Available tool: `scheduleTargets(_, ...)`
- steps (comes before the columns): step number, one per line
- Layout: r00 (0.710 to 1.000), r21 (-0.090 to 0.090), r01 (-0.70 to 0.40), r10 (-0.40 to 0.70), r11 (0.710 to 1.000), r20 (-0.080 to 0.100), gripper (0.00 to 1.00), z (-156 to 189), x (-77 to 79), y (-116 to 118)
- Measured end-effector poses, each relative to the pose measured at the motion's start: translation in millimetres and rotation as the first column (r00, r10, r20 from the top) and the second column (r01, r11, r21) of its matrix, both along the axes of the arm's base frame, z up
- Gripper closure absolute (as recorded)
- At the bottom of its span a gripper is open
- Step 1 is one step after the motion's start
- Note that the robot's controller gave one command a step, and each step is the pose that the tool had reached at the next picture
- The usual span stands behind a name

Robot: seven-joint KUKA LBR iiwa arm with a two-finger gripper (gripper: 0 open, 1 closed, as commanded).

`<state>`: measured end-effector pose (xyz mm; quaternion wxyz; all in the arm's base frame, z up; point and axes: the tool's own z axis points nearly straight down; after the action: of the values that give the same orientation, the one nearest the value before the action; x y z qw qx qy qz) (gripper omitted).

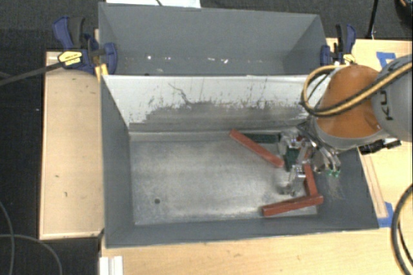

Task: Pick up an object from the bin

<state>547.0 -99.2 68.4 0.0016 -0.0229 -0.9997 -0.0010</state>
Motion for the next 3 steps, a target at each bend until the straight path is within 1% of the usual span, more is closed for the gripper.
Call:
scheduleTargets(1, 0.980, -0.002, 0.197, -0.197, 0.980, 0.009, 0.00, 3, 25.7, -29)
scheduleTargets(2, 0.981, -0.002, 0.195, -0.195, 0.981, -0.015, 1.00, 1, 20.9, -27)
scheduleTargets(3, 0.989, -0.006, -0.150, 0.151, 0.989, 0.014, 1.00, 201, 15.2, -19)
